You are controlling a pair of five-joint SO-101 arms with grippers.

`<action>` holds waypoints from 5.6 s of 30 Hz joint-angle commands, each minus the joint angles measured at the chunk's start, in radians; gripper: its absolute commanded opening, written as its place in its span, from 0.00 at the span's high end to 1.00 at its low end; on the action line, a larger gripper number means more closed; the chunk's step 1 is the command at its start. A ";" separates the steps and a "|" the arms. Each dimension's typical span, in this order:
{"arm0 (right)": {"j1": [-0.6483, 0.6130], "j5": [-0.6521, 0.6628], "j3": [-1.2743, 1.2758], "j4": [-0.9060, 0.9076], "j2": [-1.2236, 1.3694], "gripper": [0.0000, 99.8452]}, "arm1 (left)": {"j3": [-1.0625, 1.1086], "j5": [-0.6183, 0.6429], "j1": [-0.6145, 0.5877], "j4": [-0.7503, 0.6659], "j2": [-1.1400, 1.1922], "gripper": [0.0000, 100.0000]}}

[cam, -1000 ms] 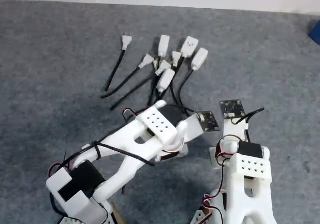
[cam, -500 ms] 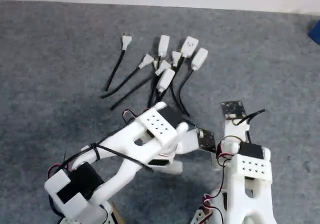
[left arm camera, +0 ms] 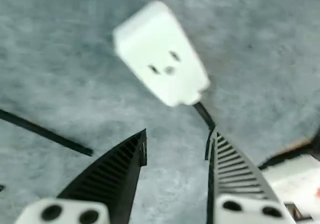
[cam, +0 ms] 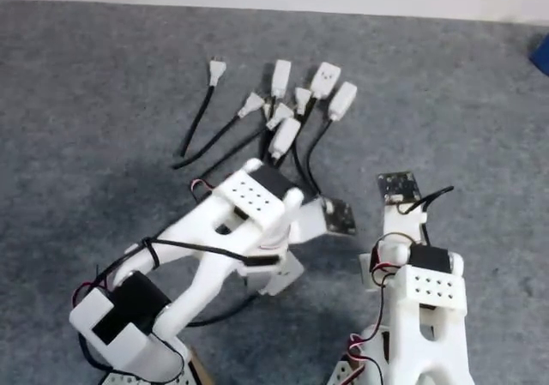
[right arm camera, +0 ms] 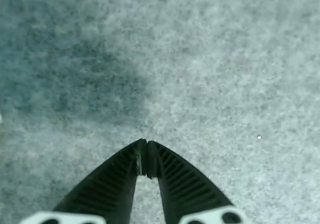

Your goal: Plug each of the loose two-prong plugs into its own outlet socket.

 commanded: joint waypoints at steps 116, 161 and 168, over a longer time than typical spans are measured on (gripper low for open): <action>0.079 -0.035 -0.067 -0.007 -0.027 0.99 | -0.282 -0.048 -0.317 -0.138 0.389 0.97; 0.116 -0.038 -0.137 -0.013 -0.019 0.99 | -0.260 0.193 0.185 -0.080 0.186 0.88; 0.128 -0.038 -0.163 -0.013 -0.019 0.99 | -0.298 0.190 0.116 -0.074 0.157 0.77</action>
